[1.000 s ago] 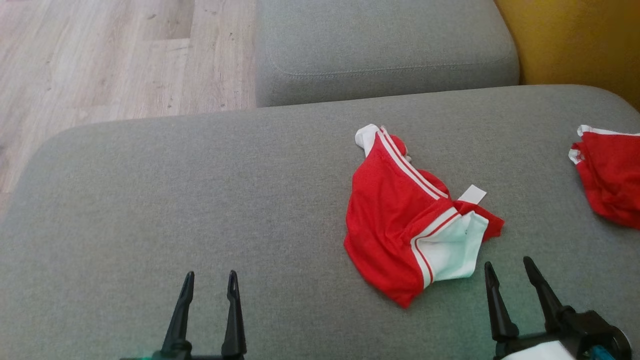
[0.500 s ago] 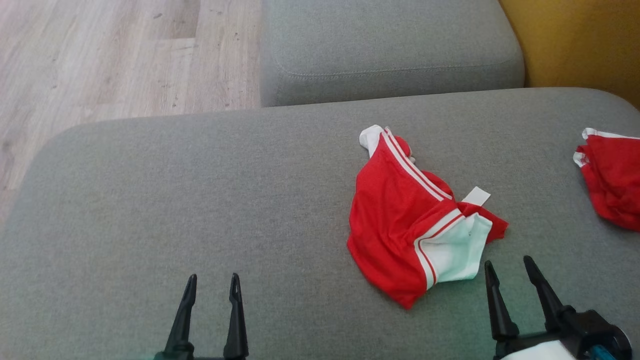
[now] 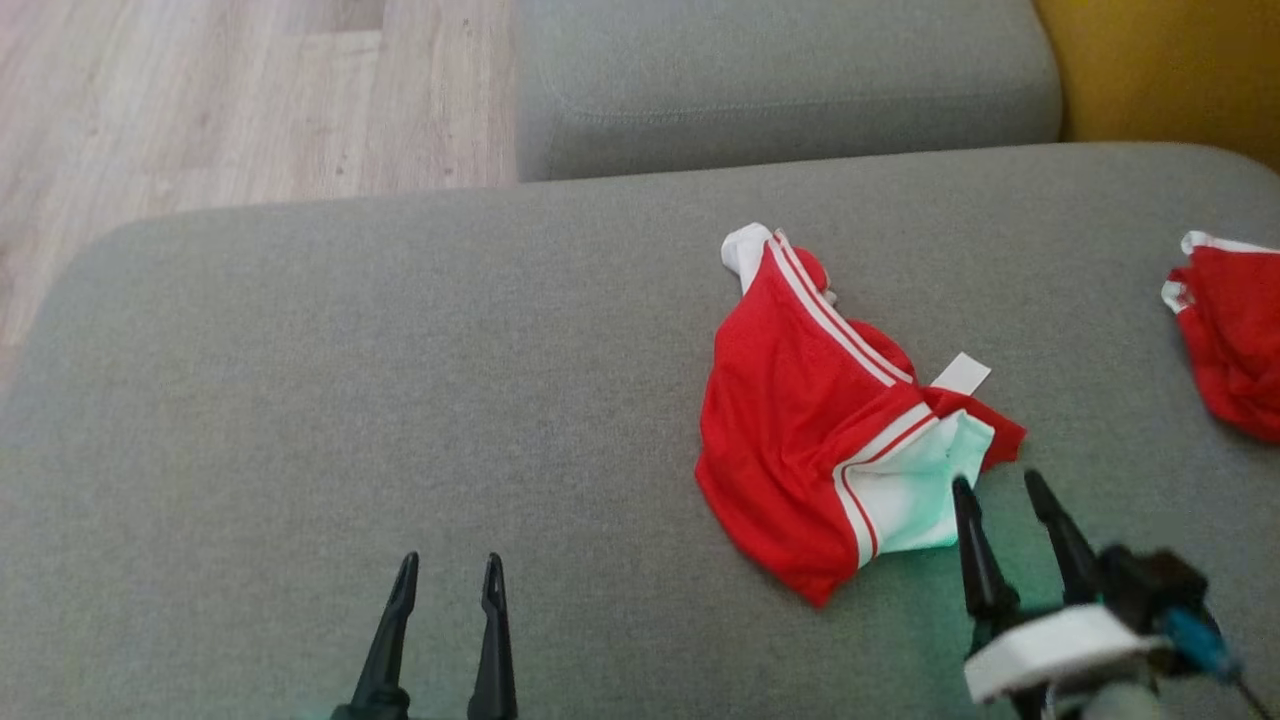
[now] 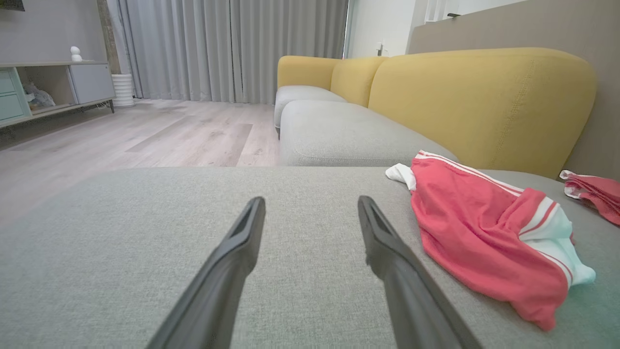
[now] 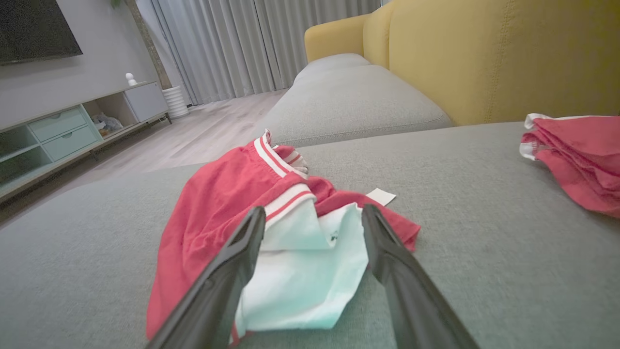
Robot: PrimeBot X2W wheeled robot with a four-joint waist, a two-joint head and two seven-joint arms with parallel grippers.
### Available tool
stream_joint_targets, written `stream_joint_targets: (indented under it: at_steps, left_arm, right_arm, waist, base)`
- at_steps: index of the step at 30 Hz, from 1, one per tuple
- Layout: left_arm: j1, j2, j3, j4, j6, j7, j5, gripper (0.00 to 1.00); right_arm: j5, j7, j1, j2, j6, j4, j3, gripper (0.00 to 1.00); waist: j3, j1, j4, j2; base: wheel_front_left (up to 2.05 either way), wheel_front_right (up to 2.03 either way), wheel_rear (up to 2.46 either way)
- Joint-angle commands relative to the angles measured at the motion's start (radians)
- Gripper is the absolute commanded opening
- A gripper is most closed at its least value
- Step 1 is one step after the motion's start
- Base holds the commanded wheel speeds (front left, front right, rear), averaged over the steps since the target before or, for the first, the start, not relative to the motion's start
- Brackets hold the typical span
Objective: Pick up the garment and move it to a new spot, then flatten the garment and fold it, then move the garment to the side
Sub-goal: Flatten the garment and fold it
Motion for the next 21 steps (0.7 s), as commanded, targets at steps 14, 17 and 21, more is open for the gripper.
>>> stream_joint_targets:
  at_steps: [14,17,21]
  left_arm:
    - [-0.119,-0.009,-0.023,-0.018,0.005,-0.008,0.012,1.0]
    - [-0.128,-0.009,-0.03,-0.012,0.002,-0.008,0.025,1.0]
    - [-0.131,-0.009,-0.032,-0.01,0.003,-0.008,0.033,1.0]
  right_arm:
    - [0.513,-0.004,-0.331,-0.196,-0.001,0.264,0.394,1.0]
    - [0.619,-0.004,-0.355,-0.214,-0.001,0.246,0.469,0.45]
    - [0.709,-0.004,-0.378,-0.244,-0.001,0.181,0.541,0.0]
  waist:
    - [0.108,0.0,0.036,0.0]
    - [0.11,0.0,0.04,0.0]
    - [0.104,0.0,0.037,0.0]
  base:
    - [0.0,0.0,0.0]
    - [0.0,0.0,0.0]
    - [0.0,0.0,0.0]
